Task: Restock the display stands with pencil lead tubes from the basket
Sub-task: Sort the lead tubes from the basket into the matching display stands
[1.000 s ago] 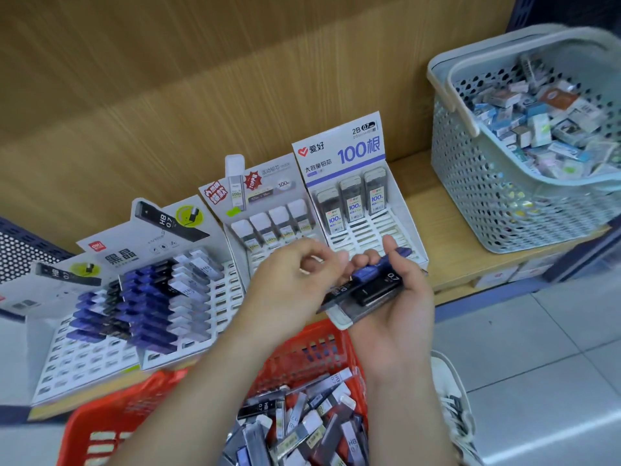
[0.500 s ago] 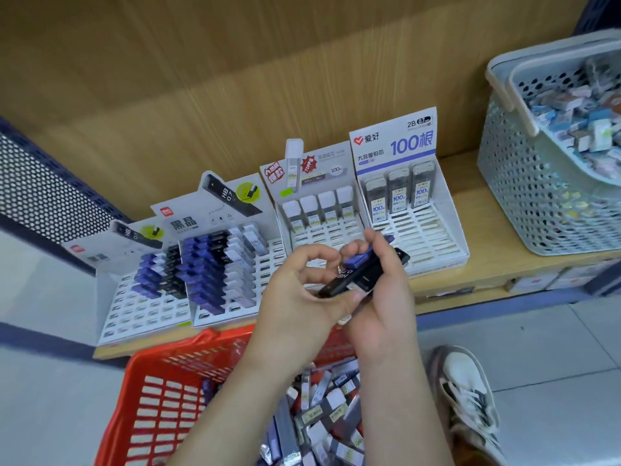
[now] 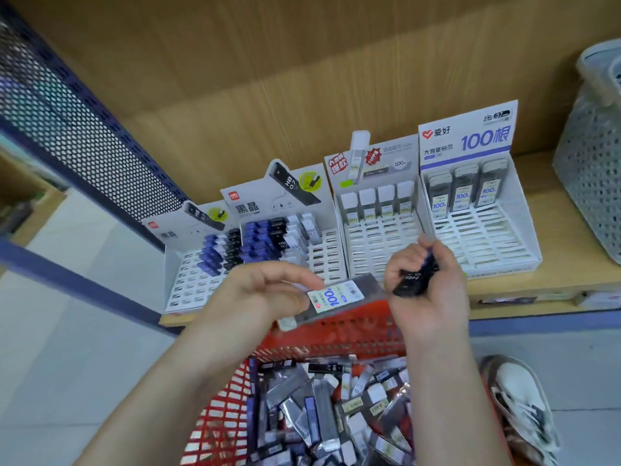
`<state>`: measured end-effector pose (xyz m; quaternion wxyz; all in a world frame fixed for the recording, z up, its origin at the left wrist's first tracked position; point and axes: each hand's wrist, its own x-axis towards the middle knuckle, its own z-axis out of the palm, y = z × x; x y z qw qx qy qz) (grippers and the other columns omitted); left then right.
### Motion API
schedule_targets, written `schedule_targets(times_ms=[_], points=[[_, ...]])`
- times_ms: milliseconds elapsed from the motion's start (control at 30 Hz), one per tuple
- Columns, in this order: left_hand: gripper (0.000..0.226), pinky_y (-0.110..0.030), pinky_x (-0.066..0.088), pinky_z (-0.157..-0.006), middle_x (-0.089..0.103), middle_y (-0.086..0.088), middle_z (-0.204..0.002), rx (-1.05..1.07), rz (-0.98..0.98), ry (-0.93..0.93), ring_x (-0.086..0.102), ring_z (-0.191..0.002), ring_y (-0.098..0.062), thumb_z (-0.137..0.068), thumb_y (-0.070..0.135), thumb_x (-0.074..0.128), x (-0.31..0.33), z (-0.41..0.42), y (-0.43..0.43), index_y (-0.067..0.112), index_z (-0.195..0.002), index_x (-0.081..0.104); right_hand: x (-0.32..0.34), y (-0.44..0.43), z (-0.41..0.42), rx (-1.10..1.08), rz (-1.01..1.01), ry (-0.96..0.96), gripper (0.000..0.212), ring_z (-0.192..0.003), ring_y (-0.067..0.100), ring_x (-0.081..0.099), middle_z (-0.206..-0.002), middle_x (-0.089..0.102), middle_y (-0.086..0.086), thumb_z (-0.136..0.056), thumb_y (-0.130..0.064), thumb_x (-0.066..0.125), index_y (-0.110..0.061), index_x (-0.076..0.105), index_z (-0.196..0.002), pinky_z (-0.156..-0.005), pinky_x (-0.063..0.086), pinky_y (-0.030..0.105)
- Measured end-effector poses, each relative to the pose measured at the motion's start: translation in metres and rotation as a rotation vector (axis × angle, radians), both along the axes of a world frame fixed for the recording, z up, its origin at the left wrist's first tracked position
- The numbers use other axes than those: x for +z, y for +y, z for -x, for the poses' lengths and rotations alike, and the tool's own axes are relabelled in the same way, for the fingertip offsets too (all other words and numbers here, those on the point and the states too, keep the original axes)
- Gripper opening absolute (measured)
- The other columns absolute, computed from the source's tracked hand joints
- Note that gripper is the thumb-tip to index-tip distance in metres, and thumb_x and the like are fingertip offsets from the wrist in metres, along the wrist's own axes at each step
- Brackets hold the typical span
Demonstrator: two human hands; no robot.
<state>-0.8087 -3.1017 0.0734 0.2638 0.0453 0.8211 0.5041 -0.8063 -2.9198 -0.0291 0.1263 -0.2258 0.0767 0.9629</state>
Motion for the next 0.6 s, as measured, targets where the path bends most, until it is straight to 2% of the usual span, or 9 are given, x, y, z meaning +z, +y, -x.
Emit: schedule_targets(times_ms=[33, 100, 167, 233, 267, 333, 433, 500, 600], points=[[0.014, -0.028, 0.043, -0.056, 0.072, -0.015, -0.090, 0.024, -0.014, 0.025, 0.059, -0.071, -0.022, -0.083, 0.006, 0.068, 0.005, 0.002, -0.006, 0.018, -0.088, 0.074, -0.003, 0.001, -0.002, 0.042, -0.048, -0.014, 0.021, -0.038, 0.004, 0.036, -0.056, 0.039, -0.007, -0.073, -0.012, 0.068, -0.017, 0.048, -0.071, -0.033, 0.032, 0.012], [0.014, -0.022, 0.043, -0.046, 0.070, -0.014, -0.083, 0.047, -0.015, 0.097, 0.056, -0.060, -0.017, -0.086, 0.002, 0.066, 0.016, 0.007, -0.017, 0.015, -0.092, 0.068, -0.002, -0.001, -0.007, 0.176, -0.328, -0.050, 0.017, -0.039, 0.003, 0.032, -0.060, 0.040, -0.006, -0.091, -0.030, 0.061, -0.019, 0.051, -0.082, -0.031, 0.027, 0.012], [0.017, -0.017, 0.038, -0.042, 0.069, -0.008, -0.076, -0.001, 0.051, 0.173, 0.050, -0.050, -0.010, -0.086, 0.002, 0.065, 0.024, 0.015, -0.023, 0.016, -0.094, 0.059, 0.007, -0.008, -0.009, 0.313, -0.653, -0.002, 0.031, -0.042, 0.004, 0.032, -0.064, 0.045, -0.004, -0.083, -0.044, 0.064, -0.016, 0.054, -0.094, -0.031, 0.026, 0.013], [0.017, -0.017, 0.037, -0.045, 0.072, -0.008, -0.081, -0.092, 0.121, 0.243, 0.050, -0.054, -0.010, -0.086, 0.003, 0.065, 0.029, 0.027, -0.021, 0.017, -0.094, 0.059, 0.017, -0.017, -0.009, 0.425, -0.872, 0.065, 0.041, -0.046, 0.006, 0.032, -0.068, 0.046, -0.003, -0.070, -0.040, 0.072, -0.013, 0.054, -0.095, -0.034, 0.024, 0.014], [0.016, -0.017, 0.038, -0.047, 0.072, -0.008, -0.082, -0.118, 0.137, 0.282, 0.051, -0.056, -0.010, -0.086, 0.003, 0.065, 0.031, 0.032, -0.018, 0.016, -0.093, 0.061, 0.019, -0.021, -0.010, 0.453, -0.914, 0.100, 0.040, -0.046, 0.006, 0.031, -0.069, 0.045, -0.002, -0.067, -0.035, 0.075, -0.012, 0.054, -0.093, -0.034, 0.024, 0.014], [0.014, -0.018, 0.042, -0.050, 0.071, -0.010, -0.081, -0.094, 0.096, 0.351, 0.053, -0.058, -0.010, -0.083, 0.003, 0.069, 0.032, 0.039, -0.008, 0.014, -0.091, 0.064, 0.018, -0.026, -0.010, 0.439, -0.866, 0.151, 0.032, -0.044, 0.005, 0.031, -0.074, 0.045, 0.002, -0.065, -0.026, 0.077, -0.012, 0.058, -0.087, -0.033, 0.024, 0.014], [0.026, -0.019, 0.049, -0.056, 0.070, -0.011, -0.078, 0.036, -0.133, 0.347, 0.060, -0.062, -0.013, -0.068, 0.008, 0.078, 0.030, 0.045, 0.011, 0.010, -0.089, 0.064, 0.013, -0.031, -0.012, 0.362, -0.682, 0.158, 0.014, -0.041, 0.003, 0.031, -0.075, 0.045, 0.005, -0.066, -0.019, 0.076, -0.015, 0.067, -0.077, -0.031, 0.027, 0.013], [0.032, -0.021, 0.054, -0.064, 0.072, -0.011, -0.082, 0.066, -0.229, 0.315, 0.066, -0.068, -0.015, -0.059, 0.013, 0.078, 0.026, 0.049, 0.023, 0.012, -0.089, 0.067, 0.011, -0.030, -0.013, 0.293, -0.567, 0.131, 0.015, -0.042, 0.002, 0.030, -0.074, 0.046, 0.003, -0.073, -0.014, 0.070, -0.011, 0.062, -0.085, -0.031, 0.026, 0.012], [0.029, -0.022, 0.055, -0.070, 0.074, -0.007, -0.080, -0.018, -0.184, 0.316, 0.069, -0.072, -0.015, -0.063, 0.002, 0.078, 0.021, 0.056, 0.044, 0.018, -0.086, 0.070, 0.005, -0.016, -0.014, 0.198, -0.556, 0.018, 0.018, -0.042, 0.003, 0.030, -0.071, 0.048, 0.002, -0.075, -0.012, 0.065, -0.010, 0.054, -0.089, -0.031, 0.025, 0.013]])
